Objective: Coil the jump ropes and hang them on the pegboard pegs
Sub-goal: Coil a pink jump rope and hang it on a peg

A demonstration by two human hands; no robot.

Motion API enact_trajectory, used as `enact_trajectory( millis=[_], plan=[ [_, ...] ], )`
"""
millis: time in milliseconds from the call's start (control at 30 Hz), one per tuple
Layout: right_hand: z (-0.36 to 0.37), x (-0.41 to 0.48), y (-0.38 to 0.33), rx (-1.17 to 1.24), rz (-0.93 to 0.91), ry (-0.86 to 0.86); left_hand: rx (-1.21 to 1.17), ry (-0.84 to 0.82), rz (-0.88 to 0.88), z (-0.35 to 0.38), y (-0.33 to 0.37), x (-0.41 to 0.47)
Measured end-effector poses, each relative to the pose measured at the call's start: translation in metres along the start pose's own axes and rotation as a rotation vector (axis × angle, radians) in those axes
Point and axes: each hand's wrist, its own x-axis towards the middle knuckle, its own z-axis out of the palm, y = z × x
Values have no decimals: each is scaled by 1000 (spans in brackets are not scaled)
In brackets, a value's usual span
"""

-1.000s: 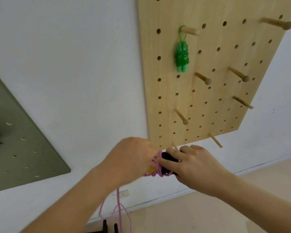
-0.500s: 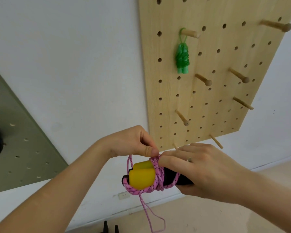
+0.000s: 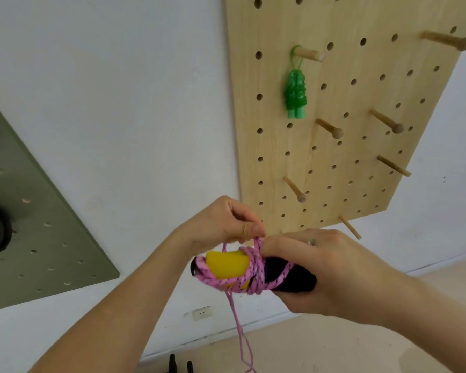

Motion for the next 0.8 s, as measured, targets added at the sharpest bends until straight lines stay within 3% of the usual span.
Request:
enact_trajectory(
  millis=[133, 300, 433, 533, 600, 733, 800],
  plan=[
    [5, -3, 7, 184, 234, 137, -210, 280, -271, 17, -41, -9],
    [25, -2, 17, 290, 367, 211, -291, 268, -88, 47, -40, -23],
    [46, 2, 20, 84, 472, 238, -37, 295, -48, 60, -37, -34],
    [63, 5, 19, -172, 455, 315, -140, 265, -19, 65, -23, -39],
    [75, 6, 18, -293, 412, 378, -192, 376, -41, 66, -19, -34],
    [88, -1, 14, -267, 427, 246, -254, 500, -45, 76, -21, -32],
    [83, -3, 11, -101, 480, 144, -285, 535, -64, 76, -29, -32]
  ],
)
